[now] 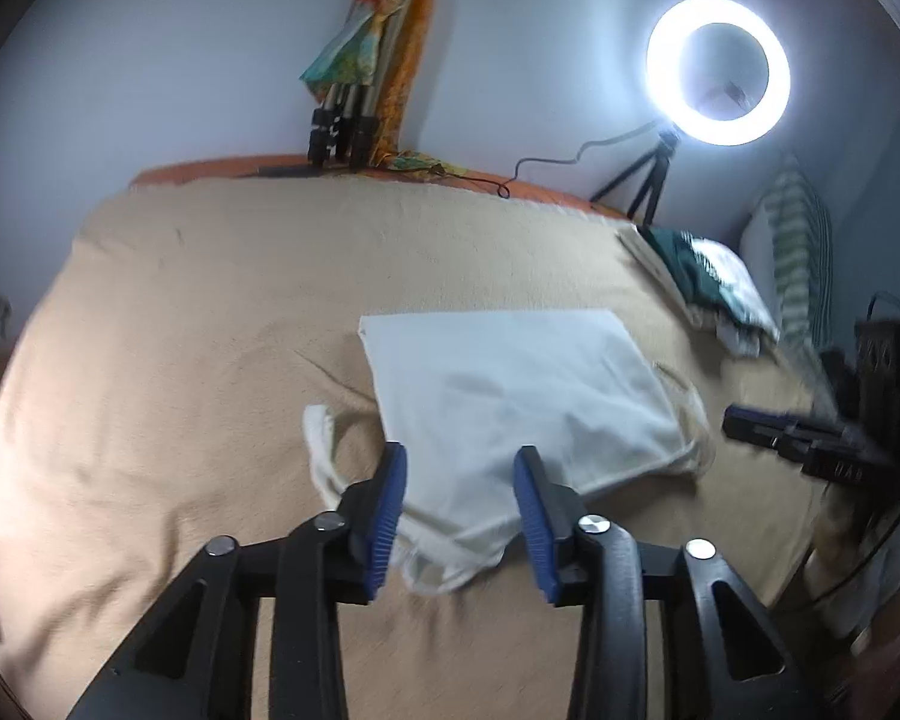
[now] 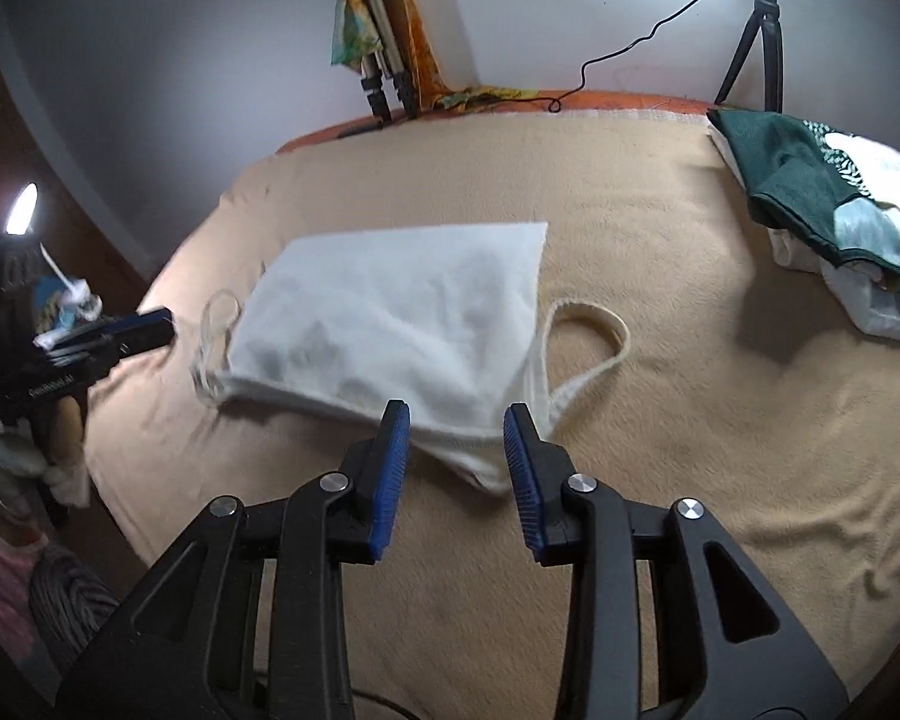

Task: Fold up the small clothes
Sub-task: 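Grasp the folded camisole edge with the left tool while the right tool grasps beside it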

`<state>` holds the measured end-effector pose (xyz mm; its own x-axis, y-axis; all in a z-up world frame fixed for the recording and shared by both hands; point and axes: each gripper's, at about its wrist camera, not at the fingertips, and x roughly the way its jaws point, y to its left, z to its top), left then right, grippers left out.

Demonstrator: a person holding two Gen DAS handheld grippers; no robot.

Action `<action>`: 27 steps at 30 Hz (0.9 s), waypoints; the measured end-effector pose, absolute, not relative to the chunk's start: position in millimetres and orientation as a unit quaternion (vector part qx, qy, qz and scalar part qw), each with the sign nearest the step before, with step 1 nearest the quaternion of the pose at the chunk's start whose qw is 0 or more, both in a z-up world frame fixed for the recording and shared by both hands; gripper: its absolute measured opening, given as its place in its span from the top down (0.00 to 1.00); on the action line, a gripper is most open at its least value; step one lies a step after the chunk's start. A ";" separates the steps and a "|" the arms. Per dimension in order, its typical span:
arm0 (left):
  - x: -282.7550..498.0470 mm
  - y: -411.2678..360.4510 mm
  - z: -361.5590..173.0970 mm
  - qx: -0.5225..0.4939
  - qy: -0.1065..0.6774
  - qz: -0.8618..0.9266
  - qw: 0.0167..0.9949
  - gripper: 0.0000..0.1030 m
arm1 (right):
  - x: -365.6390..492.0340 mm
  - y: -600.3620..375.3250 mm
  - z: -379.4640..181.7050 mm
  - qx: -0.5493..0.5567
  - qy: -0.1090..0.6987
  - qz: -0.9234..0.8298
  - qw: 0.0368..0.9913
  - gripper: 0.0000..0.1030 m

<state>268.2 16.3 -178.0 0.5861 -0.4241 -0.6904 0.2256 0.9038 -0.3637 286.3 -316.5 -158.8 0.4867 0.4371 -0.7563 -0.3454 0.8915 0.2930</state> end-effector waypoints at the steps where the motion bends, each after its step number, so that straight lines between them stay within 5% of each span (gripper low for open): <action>1: 273.6 16.5 -181.7 -0.135 0.416 -0.185 0.880 0.55 | 293.1 -316.3 -160.5 0.067 0.456 0.234 0.856 0.66; 17: 303.6 38.1 -235.2 -0.234 0.472 -0.155 0.836 0.31 | 347.3 -346.7 -211.9 0.188 0.513 0.197 0.814 0.58; 27: 323.0 44.9 -245.7 -0.317 0.468 -0.176 0.806 0.54 | 359.7 -345.3 -225.9 0.254 0.493 0.235 0.799 0.57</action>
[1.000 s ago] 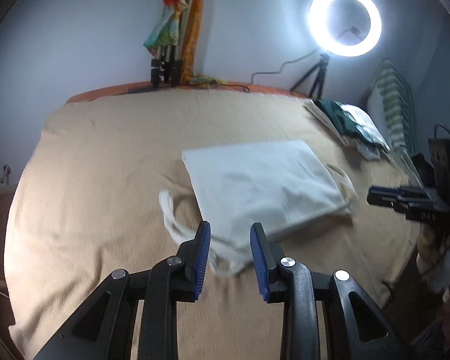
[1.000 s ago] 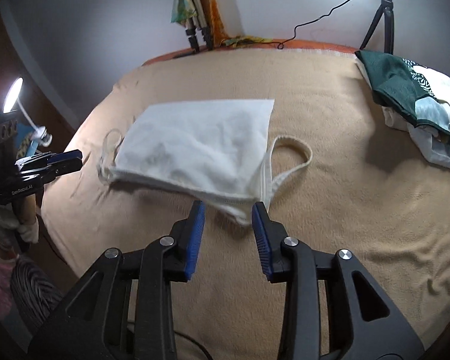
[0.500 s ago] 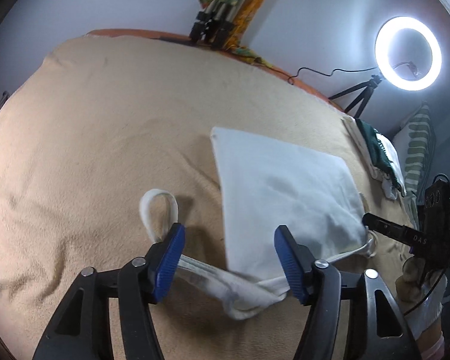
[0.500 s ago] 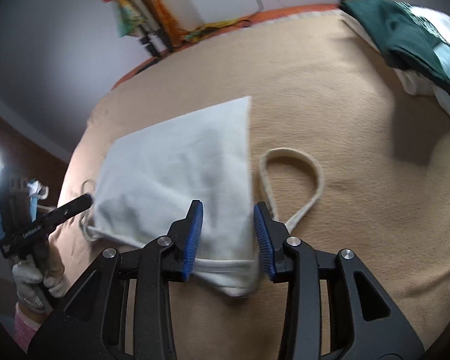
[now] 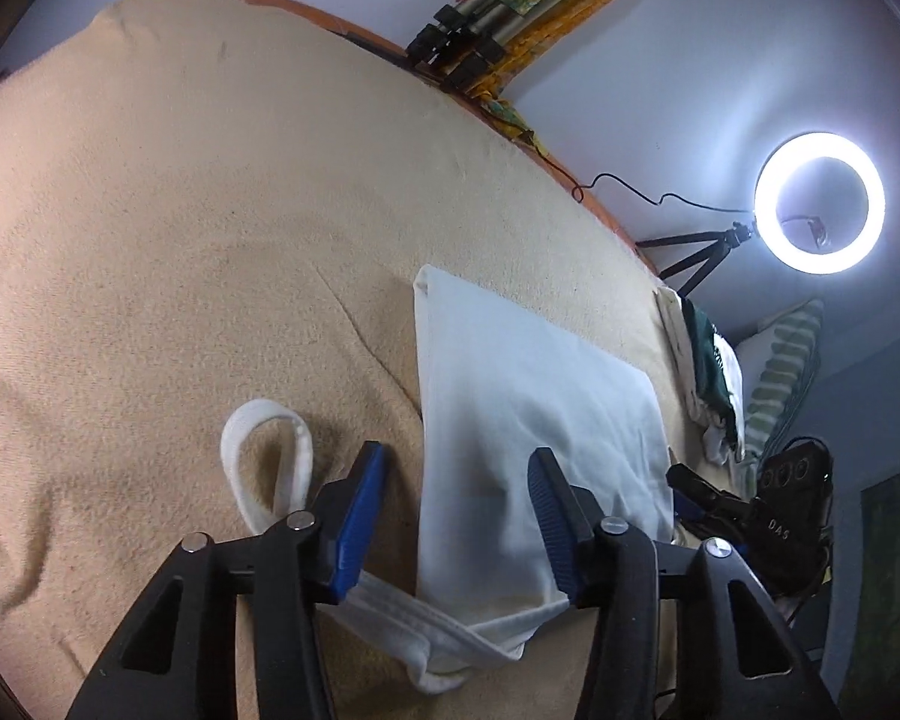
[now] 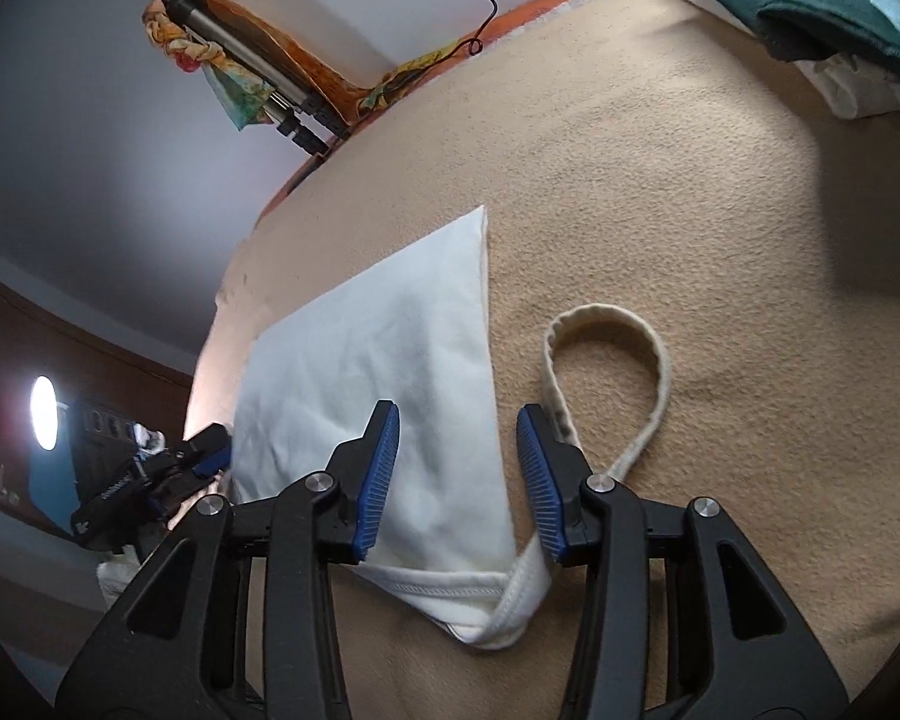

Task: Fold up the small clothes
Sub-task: 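Grasp the folded camisole edge with the left tool while the right tool grasps beside it, then lift the folded camisole with both tools and carry it toward the green clothes stack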

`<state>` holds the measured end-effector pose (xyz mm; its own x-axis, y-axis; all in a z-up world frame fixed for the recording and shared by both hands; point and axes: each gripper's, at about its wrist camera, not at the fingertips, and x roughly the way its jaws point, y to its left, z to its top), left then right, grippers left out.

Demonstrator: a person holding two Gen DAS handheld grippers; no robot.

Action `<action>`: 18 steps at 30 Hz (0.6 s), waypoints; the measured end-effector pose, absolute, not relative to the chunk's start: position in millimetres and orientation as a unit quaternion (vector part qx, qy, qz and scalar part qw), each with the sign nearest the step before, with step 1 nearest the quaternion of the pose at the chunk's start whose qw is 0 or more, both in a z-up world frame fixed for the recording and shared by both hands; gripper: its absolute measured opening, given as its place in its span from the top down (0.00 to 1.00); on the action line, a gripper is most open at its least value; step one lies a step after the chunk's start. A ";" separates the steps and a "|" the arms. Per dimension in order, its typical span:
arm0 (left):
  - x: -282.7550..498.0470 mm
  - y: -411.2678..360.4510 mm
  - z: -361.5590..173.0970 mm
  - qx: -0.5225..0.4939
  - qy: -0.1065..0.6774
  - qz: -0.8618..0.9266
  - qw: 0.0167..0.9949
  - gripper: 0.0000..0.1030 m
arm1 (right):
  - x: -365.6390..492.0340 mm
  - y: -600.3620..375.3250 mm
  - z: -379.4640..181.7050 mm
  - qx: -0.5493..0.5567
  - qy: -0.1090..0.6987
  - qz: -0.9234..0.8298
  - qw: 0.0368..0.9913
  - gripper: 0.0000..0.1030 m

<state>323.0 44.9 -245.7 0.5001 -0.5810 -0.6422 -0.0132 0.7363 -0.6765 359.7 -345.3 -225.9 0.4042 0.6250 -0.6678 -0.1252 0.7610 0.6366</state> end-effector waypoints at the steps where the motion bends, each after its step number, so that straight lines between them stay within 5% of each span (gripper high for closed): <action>1: 324.7 44.2 -246.2 -0.319 0.468 -0.177 0.805 0.56 | 361.5 -345.4 -227.4 0.260 0.490 0.238 0.797 0.57; 4: 331.0 37.5 -249.5 -0.319 0.471 -0.184 0.802 0.73 | 368.0 -340.5 -229.1 0.270 0.485 0.242 0.796 0.59; 7: 333.3 29.6 -246.5 -0.302 0.470 -0.181 0.810 0.92 | 371.7 -331.4 -228.4 0.251 0.489 0.235 0.801 0.78; 10: 329.3 23.6 -233.9 -0.277 0.455 -0.180 0.827 0.95 | 368.9 -324.7 -219.6 0.221 0.482 0.236 0.814 0.90; 18: 309.5 3.4 -196.2 -0.203 0.410 -0.174 0.872 0.96 | 349.2 -309.4 -183.1 0.138 0.451 0.227 0.852 0.91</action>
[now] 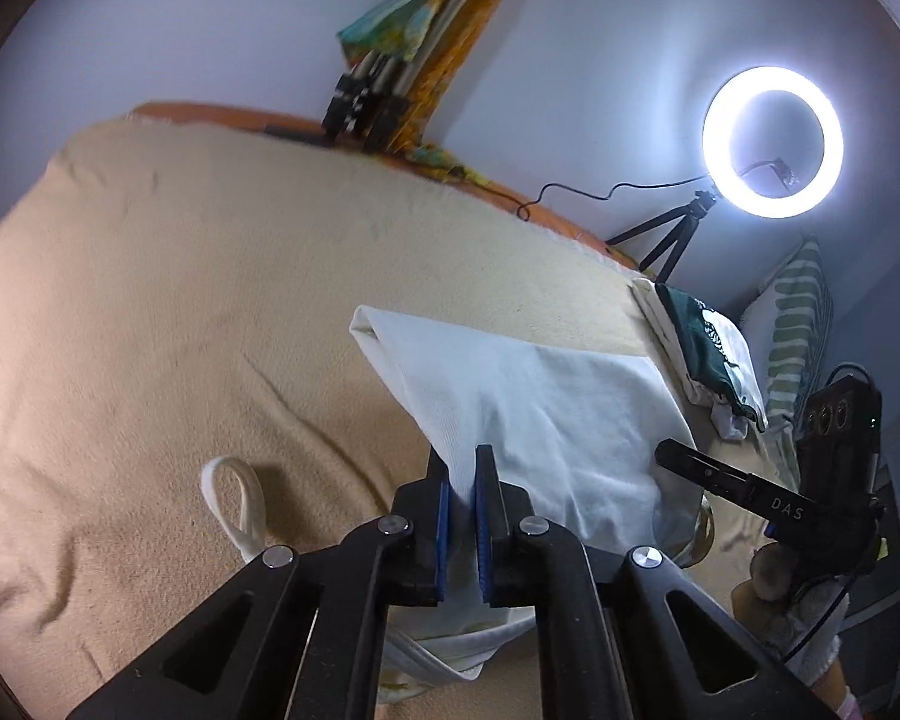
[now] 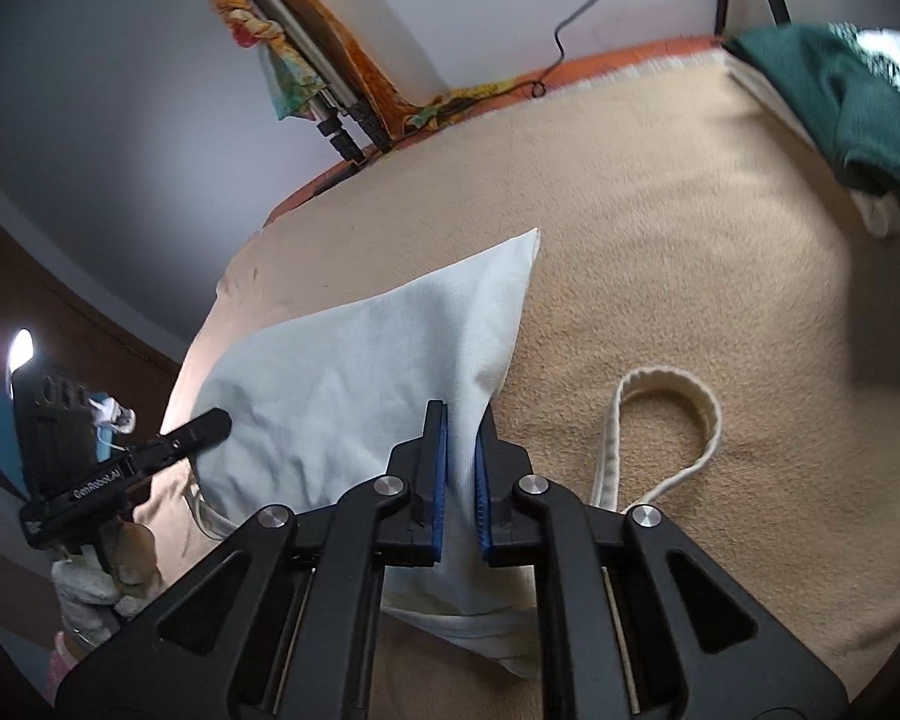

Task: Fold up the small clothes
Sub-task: 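Lift the folded camisole with both tools and carry it toward the green clothes stack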

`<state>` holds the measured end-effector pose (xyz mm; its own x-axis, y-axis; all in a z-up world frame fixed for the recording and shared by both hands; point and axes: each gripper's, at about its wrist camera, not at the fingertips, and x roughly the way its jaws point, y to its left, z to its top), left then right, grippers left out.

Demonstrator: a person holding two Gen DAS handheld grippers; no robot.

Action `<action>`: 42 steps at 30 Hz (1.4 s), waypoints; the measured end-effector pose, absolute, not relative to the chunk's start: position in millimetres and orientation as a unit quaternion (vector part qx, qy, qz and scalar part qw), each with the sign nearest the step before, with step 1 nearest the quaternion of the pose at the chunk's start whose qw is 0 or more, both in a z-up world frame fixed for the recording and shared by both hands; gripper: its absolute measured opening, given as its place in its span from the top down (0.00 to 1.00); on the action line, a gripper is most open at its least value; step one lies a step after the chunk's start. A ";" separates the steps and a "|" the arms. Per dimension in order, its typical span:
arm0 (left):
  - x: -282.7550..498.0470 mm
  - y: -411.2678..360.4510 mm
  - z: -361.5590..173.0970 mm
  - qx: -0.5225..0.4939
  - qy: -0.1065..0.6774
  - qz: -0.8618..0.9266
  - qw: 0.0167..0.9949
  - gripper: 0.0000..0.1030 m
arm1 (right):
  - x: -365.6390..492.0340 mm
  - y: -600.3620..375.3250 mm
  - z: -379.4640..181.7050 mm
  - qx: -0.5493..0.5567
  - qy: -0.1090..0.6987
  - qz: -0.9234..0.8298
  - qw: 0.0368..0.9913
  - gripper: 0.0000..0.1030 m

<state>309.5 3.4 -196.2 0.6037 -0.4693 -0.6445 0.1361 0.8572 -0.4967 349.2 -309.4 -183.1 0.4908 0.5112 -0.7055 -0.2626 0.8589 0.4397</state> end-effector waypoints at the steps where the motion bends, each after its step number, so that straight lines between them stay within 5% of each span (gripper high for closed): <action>1: 307.9 0.6 -192.5 -0.197 0.405 -0.174 0.876 0.96 | 346.4 -309.1 -178.2 0.131 0.446 0.226 0.856 0.91; 27: 356.7 -215.1 -120.8 -0.132 0.333 -0.279 0.891 0.96 | 341.1 -492.7 -71.6 0.077 0.354 0.118 0.925 0.92; 42: 441.4 -361.3 -110.0 -0.094 0.310 -0.298 0.898 0.96 | 423.6 -593.1 -72.9 0.045 0.330 0.016 0.943 0.92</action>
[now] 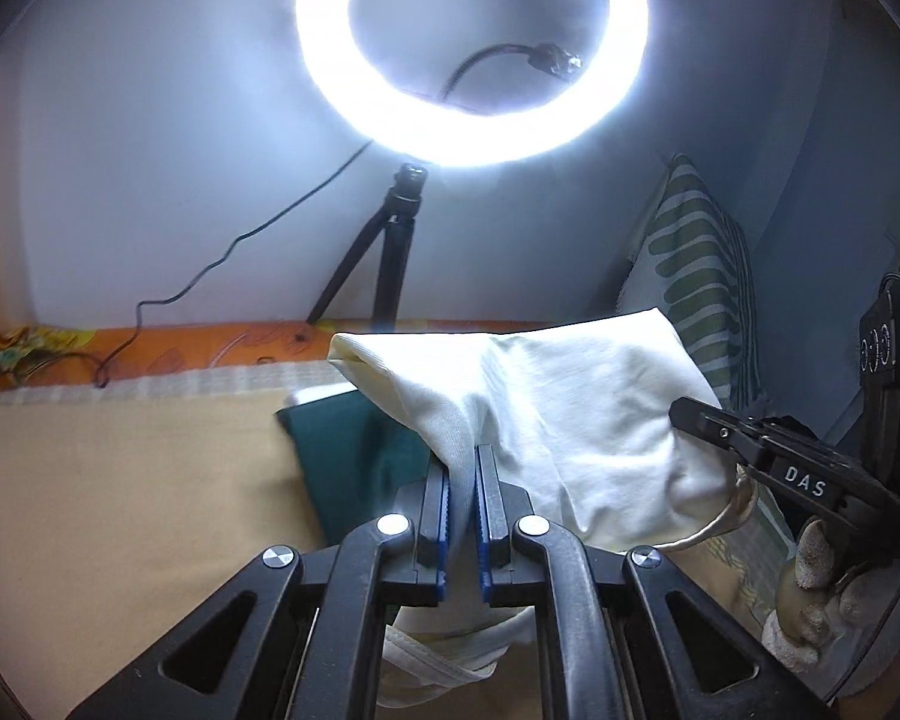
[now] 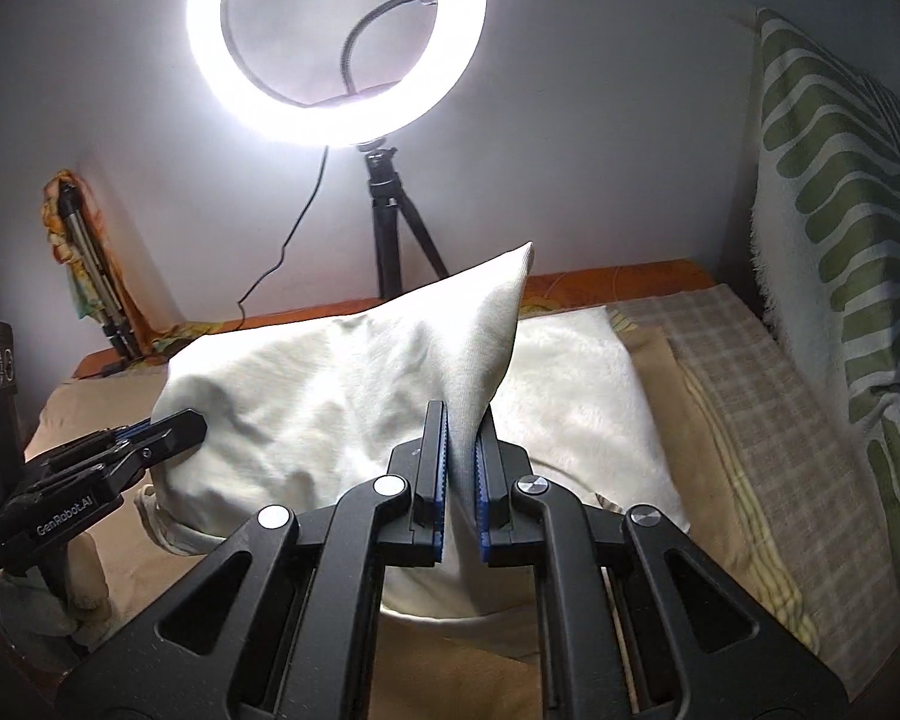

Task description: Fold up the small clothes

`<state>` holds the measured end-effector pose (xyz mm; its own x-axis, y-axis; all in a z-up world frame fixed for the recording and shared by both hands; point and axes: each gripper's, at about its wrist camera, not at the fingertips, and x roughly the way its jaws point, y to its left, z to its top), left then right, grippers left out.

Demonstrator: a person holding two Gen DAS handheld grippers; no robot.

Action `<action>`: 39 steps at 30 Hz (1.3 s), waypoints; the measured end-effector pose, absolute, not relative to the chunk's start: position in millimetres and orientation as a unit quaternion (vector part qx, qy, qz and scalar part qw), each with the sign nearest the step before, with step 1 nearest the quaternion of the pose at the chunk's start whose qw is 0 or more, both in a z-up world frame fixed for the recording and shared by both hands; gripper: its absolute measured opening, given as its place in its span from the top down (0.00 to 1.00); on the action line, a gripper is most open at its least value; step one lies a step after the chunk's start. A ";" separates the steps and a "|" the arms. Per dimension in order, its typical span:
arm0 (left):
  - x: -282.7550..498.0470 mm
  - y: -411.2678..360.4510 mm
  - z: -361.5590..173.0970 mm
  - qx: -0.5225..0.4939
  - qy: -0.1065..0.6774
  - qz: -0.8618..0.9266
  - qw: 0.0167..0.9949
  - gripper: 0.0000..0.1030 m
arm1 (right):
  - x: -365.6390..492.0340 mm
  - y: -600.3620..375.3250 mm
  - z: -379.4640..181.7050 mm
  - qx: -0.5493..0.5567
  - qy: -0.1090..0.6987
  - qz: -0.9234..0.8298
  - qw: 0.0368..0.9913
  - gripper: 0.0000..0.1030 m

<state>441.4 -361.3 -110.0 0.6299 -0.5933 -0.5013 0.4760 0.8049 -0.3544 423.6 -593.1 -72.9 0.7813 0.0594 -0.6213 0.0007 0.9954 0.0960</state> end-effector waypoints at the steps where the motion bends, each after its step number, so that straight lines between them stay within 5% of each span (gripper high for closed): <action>1: 446.3 -369.1 -111.0 -0.090 0.309 -0.297 0.899 0.96 | 429.7 -599.1 -75.9 0.044 0.331 0.009 0.943 0.92; 16: 472.6 -411.4 -143.5 -0.057 0.321 -0.254 0.911 0.94 | 498.4 -635.1 -135.9 0.014 0.350 -0.054 0.935 0.92; 19: 469.9 -412.2 -142.3 -0.041 0.315 -0.248 0.915 0.73 | 498.9 -639.0 -139.7 0.023 0.349 -0.069 0.934 0.89; 21: 468.3 -410.7 -140.7 -0.037 0.315 -0.247 0.916 0.70 | 497.0 -641.4 -139.0 0.032 0.346 -0.072 0.935 0.71; 23: 466.6 -408.5 -138.4 -0.037 0.319 -0.247 0.914 0.63 | 494.1 -642.6 -135.7 0.037 0.341 -0.075 0.937 0.64; 39: 397.5 -362.4 -62.0 -0.041 0.285 -0.255 0.923 0.46 | 415.4 -604.8 -46.1 0.027 0.303 -0.079 0.949 0.60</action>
<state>397.5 -362.4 -62.0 0.7076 -0.4942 -0.5050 0.4479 0.8665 -0.2203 415.4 -604.8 -46.1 0.8044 -0.1343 -0.5788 0.1664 0.9861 0.0024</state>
